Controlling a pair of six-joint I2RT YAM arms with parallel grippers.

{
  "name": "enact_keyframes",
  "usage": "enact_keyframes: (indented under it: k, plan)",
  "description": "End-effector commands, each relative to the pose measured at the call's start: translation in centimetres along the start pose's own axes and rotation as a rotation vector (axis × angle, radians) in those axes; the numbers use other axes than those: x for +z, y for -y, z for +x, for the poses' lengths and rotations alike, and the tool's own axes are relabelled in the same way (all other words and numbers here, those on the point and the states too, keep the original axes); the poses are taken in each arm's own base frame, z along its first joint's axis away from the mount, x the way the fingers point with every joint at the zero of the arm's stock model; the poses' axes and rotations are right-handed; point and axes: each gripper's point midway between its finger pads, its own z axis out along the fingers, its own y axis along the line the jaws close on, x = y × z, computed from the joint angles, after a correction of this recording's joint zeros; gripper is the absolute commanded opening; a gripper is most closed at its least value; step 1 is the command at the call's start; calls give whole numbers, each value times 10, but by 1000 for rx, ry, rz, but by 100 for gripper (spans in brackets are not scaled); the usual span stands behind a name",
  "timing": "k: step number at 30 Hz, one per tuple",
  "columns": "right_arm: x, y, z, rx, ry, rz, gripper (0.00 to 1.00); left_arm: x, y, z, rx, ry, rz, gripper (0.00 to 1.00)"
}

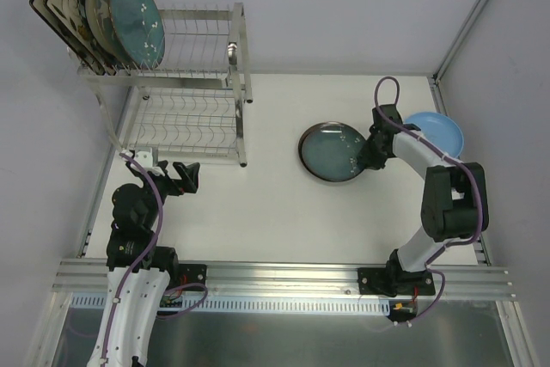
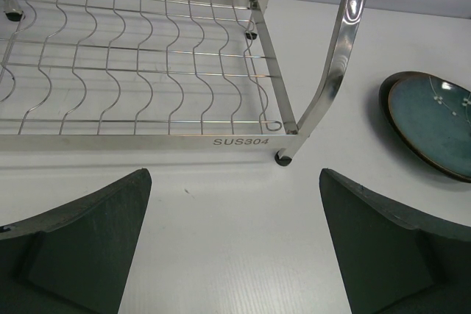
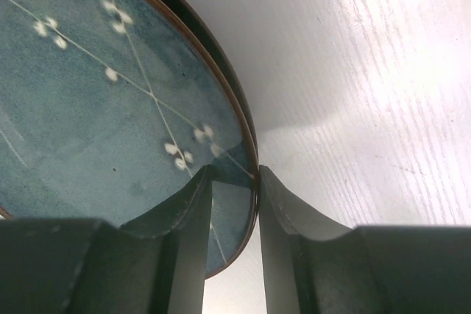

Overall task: Load the plates into the dish rack
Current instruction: Grab a plate with the right arm

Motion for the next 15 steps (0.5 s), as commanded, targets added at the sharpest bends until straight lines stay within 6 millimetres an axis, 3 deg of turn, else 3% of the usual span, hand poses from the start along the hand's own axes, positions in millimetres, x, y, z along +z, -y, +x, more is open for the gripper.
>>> enact_keyframes:
  k: [1,6,15]
  plan:
    - [-25,8,-12,-26,33,40,1,1,0,-3,7,14,-5,99]
    - [-39,7,-17,-24,45,19,1,2,-1,-3,7,12,-7,99]
    - [-48,28,-12,50,34,-45,0,2,0,-2,5,5,-3,99]
